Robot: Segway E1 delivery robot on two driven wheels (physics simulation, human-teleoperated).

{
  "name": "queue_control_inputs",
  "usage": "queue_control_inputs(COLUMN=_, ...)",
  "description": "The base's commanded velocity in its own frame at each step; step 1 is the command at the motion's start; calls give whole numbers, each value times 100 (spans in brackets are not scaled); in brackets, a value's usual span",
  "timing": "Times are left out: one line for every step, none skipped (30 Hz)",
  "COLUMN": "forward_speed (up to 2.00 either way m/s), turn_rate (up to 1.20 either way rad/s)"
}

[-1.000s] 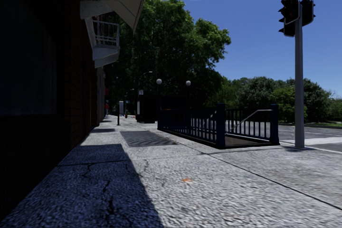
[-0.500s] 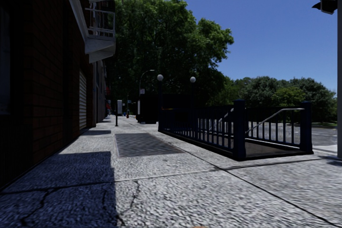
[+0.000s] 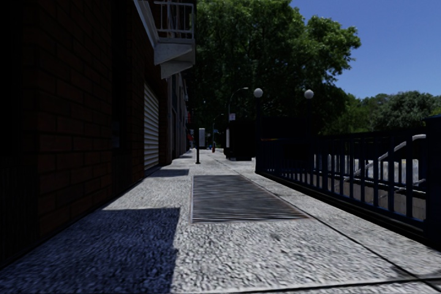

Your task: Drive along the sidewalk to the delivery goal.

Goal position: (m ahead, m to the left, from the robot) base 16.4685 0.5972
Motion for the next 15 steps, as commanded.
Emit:
queue_control_inputs(forward_speed=200, turn_rate=0)
queue_control_inputs(forward_speed=200, turn_rate=0)
queue_control_inputs(forward_speed=200, turn_rate=0)
queue_control_inputs(forward_speed=200, turn_rate=0)
queue_control_inputs(forward_speed=200, turn_rate=12)
queue_control_inputs(forward_speed=200, turn_rate=12)
queue_control_inputs(forward_speed=200, turn_rate=42)
queue_control_inputs(forward_speed=200, turn_rate=50)
queue_control_inputs(forward_speed=200, turn_rate=60)
queue_control_inputs(forward_speed=200, turn_rate=60)
queue_control_inputs(forward_speed=200, turn_rate=61)
queue_control_inputs(forward_speed=200, turn_rate=51)
queue_control_inputs(forward_speed=200, turn_rate=0)
queue_control_inputs(forward_speed=200, turn_rate=0)
queue_control_inputs(forward_speed=200, turn_rate=0)
